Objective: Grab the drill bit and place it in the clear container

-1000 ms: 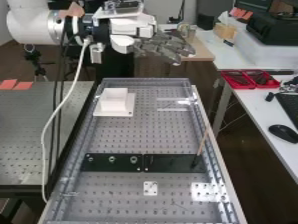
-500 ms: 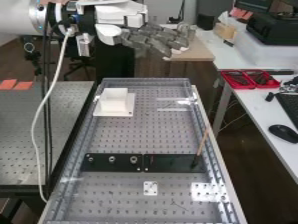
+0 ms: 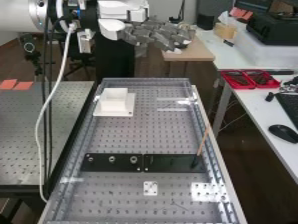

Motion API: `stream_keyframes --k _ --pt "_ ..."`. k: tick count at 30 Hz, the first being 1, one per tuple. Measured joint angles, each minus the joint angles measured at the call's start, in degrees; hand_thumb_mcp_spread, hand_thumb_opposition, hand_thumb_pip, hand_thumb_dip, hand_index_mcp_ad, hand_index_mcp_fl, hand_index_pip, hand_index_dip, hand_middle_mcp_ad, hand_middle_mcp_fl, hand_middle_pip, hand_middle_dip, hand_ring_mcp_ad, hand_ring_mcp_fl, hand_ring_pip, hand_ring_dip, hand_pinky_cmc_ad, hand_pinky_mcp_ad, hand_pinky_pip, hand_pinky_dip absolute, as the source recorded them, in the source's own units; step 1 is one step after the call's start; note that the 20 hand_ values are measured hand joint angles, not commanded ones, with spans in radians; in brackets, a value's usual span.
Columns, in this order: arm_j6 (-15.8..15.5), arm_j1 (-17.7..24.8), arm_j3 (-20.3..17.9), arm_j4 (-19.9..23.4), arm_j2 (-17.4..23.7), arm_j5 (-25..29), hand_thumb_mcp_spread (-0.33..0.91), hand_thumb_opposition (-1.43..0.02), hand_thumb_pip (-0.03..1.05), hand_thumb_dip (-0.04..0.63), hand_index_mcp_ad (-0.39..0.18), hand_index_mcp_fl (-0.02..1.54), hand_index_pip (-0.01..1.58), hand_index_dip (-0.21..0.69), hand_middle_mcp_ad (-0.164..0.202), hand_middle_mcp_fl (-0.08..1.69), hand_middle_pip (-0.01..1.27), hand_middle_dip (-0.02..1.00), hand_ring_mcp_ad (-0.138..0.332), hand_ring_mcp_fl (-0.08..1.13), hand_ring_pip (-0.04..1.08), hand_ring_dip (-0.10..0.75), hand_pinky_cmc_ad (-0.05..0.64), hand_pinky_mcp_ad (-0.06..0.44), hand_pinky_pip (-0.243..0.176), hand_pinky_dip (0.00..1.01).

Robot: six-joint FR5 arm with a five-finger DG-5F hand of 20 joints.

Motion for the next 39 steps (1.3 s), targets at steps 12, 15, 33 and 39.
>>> stream_keyframes --k 12,15,33,39 --pt "-0.15 0.12 0.19 -0.64 -0.05 2.59 0.32 -0.75 0.42 0.140 -0.056 0.49 0.09 0.298 0.051 0.18 0.13 0.20 0.215 0.04 0.11 0.024 0.291 0.185 -0.075 0.49" --pt "-0.23 0.20 0.30 -0.82 -0.13 3.66 0.32 -0.75 0.42 0.140 -0.047 0.49 0.09 0.298 0.052 0.18 0.13 0.20 0.213 0.04 0.11 0.024 0.291 0.185 -0.075 0.49" --pt "-0.81 -0.16 0.82 -1.09 -0.20 2.29 0.32 -0.75 0.42 0.140 -0.047 0.49 0.09 0.300 0.052 0.18 0.13 0.20 0.213 0.04 0.11 0.024 0.291 0.185 -0.075 0.49" --pt "-0.80 0.01 0.79 -0.97 -0.12 3.59 0.32 -0.75 0.42 0.140 -0.047 0.49 0.09 0.300 0.052 0.18 0.13 0.20 0.213 0.04 0.11 0.024 0.291 0.182 -0.075 0.49"
